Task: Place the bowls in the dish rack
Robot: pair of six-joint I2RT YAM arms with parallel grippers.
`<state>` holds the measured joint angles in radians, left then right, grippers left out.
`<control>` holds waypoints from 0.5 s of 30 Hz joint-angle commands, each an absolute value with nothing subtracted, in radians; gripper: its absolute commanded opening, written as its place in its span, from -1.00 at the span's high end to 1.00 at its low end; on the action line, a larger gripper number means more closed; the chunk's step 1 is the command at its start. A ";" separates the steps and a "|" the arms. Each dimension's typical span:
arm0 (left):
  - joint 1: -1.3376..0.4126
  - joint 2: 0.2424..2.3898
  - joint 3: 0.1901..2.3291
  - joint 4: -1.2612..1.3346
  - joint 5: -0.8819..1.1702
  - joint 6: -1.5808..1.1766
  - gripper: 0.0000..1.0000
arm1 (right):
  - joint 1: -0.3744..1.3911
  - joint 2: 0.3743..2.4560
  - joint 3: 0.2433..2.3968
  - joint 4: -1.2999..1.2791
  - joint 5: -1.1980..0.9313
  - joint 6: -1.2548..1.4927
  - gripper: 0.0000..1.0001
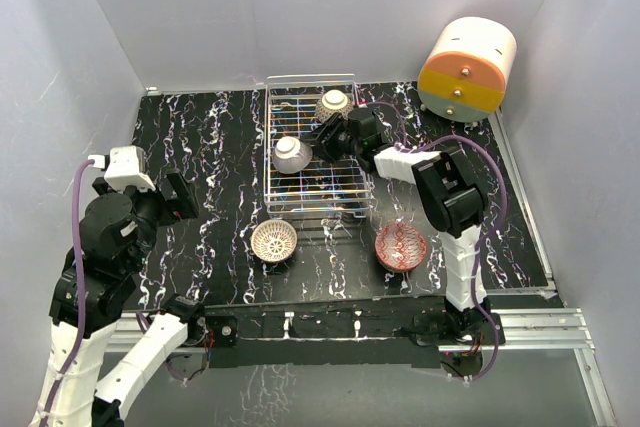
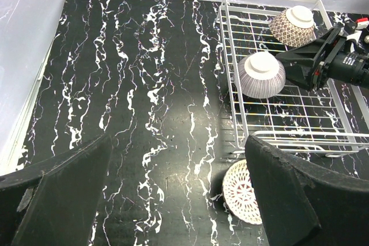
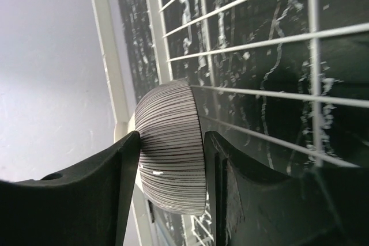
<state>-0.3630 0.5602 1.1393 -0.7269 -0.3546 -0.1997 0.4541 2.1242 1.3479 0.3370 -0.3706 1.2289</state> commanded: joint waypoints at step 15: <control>-0.367 0.549 1.138 -0.720 -0.347 -0.206 -0.94 | 0.444 2.046 1.444 0.063 -0.178 0.999 -0.39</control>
